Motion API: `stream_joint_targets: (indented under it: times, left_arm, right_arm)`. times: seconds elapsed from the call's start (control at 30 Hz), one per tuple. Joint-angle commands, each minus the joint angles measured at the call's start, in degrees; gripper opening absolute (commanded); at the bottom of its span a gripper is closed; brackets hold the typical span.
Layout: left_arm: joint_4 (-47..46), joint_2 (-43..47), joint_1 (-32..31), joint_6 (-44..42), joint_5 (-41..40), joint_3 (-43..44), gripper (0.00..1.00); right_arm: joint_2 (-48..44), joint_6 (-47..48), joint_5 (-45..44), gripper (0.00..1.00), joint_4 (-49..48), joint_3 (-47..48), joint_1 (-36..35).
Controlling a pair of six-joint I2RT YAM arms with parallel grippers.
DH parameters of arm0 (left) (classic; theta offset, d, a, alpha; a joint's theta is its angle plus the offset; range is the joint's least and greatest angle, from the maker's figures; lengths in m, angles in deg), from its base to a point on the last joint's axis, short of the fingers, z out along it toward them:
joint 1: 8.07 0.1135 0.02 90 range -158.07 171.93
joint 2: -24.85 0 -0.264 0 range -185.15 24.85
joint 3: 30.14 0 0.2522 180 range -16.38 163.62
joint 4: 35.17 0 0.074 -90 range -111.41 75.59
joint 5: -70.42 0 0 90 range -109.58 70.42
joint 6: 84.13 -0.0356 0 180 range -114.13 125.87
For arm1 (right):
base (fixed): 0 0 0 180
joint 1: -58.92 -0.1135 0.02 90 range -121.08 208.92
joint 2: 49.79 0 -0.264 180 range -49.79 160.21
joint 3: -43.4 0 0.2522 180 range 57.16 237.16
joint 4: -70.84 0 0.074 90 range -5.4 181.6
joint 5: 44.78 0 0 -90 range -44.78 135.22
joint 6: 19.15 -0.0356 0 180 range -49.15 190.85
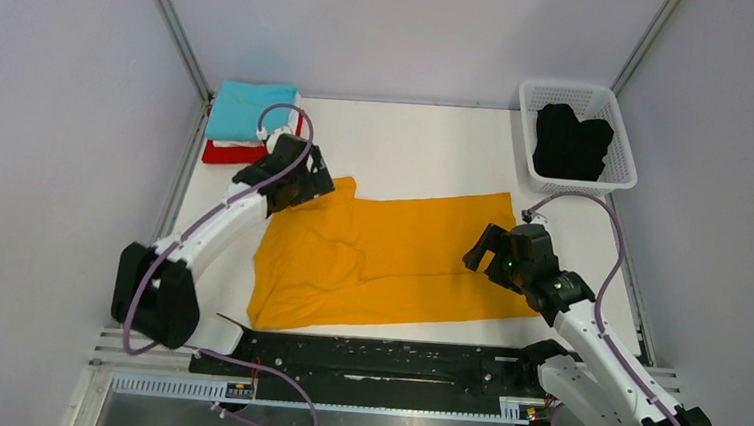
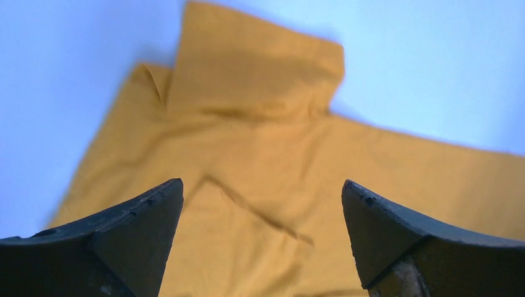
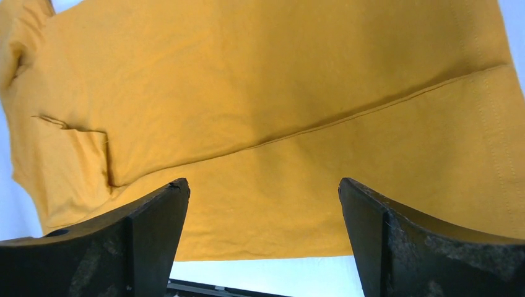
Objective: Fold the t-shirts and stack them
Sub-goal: Grab the side of the flattened tshirt furthest away from the robot with both arms
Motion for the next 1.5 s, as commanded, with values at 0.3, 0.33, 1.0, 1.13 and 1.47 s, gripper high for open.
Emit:
stream_joint_targets:
  times: [0.3,0.33,1.0,1.13,1.47]
  left_arm:
    - [2.80,-35.07,13.30,-13.82,4.37,27.97,0.88]
    - [3.33,-36.48,13.51,-13.76,3.84,28.98,0.88]
    - [6.06,-48.89,15.20,-14.67,3.55,39.80,0.45]
    - [5.92,-49.73,15.27,-15.32,4.18,40.80,0.30]
    - [6.24,-50.44,15.29,-18.92,6.79,45.13,0.00]
  right_arm:
    - [5.81,6.93,-2.62,1.00,-2.95,1.25,0.16]
    - [6.07,7.11,-2.71,0.99,-2.98,1.24,0.26]
    - [7.94,8.50,-2.04,0.99,-3.16,0.36,2.76]
    - [8.08,8.56,-1.82,0.99,-3.17,0.27,3.14]
    - [9.53,8.60,-1.99,0.99,-3.06,0.91,4.97]
